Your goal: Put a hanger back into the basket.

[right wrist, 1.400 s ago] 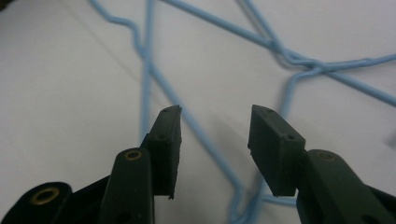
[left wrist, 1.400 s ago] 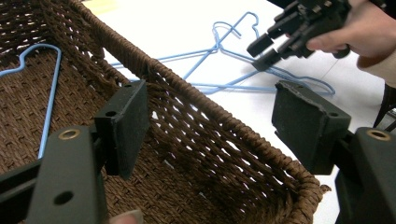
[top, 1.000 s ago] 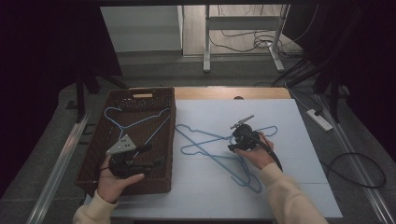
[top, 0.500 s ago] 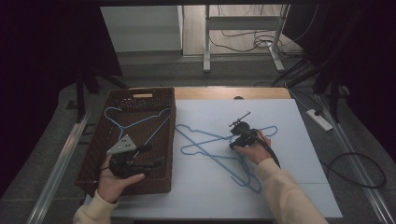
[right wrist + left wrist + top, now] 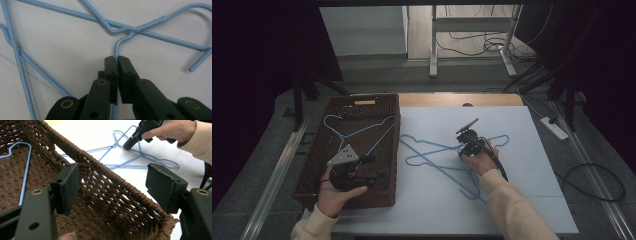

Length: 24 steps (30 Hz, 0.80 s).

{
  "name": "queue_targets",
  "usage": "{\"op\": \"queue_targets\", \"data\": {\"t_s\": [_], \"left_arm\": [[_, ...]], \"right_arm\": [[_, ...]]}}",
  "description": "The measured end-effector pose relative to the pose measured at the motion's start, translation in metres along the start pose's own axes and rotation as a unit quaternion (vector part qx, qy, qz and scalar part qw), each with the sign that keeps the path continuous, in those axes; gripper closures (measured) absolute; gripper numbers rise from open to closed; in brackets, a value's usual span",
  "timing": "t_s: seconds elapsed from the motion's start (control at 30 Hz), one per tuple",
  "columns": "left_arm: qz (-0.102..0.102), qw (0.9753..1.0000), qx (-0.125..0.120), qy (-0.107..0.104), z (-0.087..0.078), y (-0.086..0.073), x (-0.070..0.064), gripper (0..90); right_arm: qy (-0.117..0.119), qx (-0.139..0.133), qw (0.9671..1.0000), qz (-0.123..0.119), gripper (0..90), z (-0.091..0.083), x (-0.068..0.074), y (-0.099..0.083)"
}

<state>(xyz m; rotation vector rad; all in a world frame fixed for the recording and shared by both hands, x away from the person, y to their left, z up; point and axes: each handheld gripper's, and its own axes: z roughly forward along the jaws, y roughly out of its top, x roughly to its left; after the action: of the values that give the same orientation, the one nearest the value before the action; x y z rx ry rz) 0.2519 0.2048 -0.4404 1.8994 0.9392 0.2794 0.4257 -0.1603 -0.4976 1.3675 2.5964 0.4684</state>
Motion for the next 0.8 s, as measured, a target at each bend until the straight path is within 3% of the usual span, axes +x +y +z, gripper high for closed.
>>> {"op": "queue_targets", "data": {"t_s": [0.13, 0.47, 0.8], "left_arm": [[0.0, 1.0, 0.0, 0.0, 0.0, 0.0, 0.0, 28.5], [0.002, 1.0, 0.002, 0.0, 0.002, 0.0, -0.001, 28.5], [0.007, 1.0, 0.003, -0.001, 0.005, 0.003, -0.005, 28.5]], "right_arm": [[-0.01, 0.0, 0.9999, 0.004, 87.5, -0.002, -0.001, -0.001], [-0.009, -0.048, 0.9987, -0.017, 87.7, -0.027, -0.003, -0.008], [0.003, -0.117, 0.9926, -0.034, 87.9, -0.057, -0.015, -0.027]]}}
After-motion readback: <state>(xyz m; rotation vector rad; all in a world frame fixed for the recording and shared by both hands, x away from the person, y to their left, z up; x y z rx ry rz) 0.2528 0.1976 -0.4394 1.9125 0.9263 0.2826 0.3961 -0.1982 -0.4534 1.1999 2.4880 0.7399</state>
